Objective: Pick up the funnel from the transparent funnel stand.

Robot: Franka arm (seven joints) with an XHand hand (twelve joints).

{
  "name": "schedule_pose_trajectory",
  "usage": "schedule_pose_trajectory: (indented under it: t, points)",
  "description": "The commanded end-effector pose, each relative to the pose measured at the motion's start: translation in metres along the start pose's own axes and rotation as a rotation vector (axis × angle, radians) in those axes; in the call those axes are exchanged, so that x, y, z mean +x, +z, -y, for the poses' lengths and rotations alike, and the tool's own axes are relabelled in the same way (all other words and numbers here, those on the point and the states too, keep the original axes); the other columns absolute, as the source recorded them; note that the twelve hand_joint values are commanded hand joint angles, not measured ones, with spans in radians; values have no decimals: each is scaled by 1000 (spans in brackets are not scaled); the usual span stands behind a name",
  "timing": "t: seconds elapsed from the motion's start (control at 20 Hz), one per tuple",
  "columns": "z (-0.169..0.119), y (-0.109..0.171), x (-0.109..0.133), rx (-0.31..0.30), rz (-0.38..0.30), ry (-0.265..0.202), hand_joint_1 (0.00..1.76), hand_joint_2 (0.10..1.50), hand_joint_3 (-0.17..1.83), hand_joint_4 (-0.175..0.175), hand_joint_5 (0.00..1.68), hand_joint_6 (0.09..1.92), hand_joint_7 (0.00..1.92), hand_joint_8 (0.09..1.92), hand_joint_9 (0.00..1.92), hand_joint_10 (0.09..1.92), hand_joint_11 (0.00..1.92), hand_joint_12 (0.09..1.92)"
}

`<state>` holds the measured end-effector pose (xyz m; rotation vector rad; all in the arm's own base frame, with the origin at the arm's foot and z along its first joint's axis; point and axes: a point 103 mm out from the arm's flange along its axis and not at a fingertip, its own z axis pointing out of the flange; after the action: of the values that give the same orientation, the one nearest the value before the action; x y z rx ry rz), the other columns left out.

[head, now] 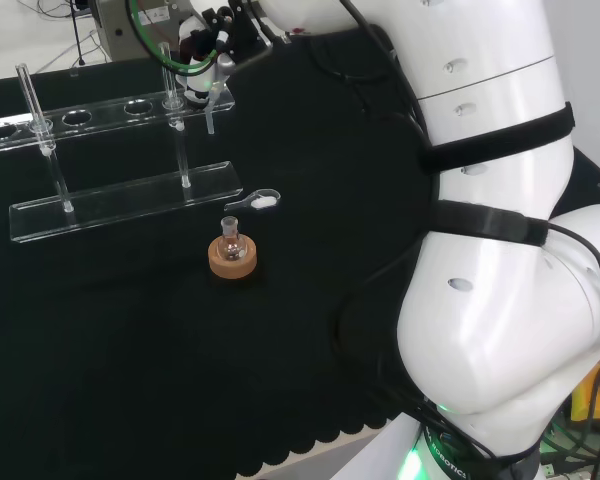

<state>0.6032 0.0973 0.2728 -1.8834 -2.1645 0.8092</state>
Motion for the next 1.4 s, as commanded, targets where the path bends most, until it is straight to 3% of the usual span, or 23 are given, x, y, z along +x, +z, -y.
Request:
schedule_pose_trajectory:
  t: [0.05,0.1,0.2,0.3,0.45,0.65,0.9,1.4]
  points:
    - [1,-2,10,-83,48,-1,816,572,738,-18,451,87,372,693,682,615,461,1381]
    - [2,-5,11,-92,98,21,830,588,735,-16,558,120,497,689,775,584,505,1355]
    - [6,-13,17,-140,183,51,868,617,729,-8,707,356,706,671,967,523,604,1296]
    - [12,-25,19,-188,210,57,902,633,735,3,767,590,821,666,1092,494,689,1246]
    - [26,-49,14,-215,206,63,926,641,747,9,790,727,866,667,1165,484,751,1213]
    - [49,-81,3,-245,218,67,931,643,752,10,789,759,850,660,1181,481,767,1206]
    - [76,-102,-9,-241,222,90,930,642,755,11,777,771,818,655,1179,478,762,1202]
    - [126,-97,-10,-252,209,129,926,638,768,10,738,811,794,674,1189,482,756,1206]
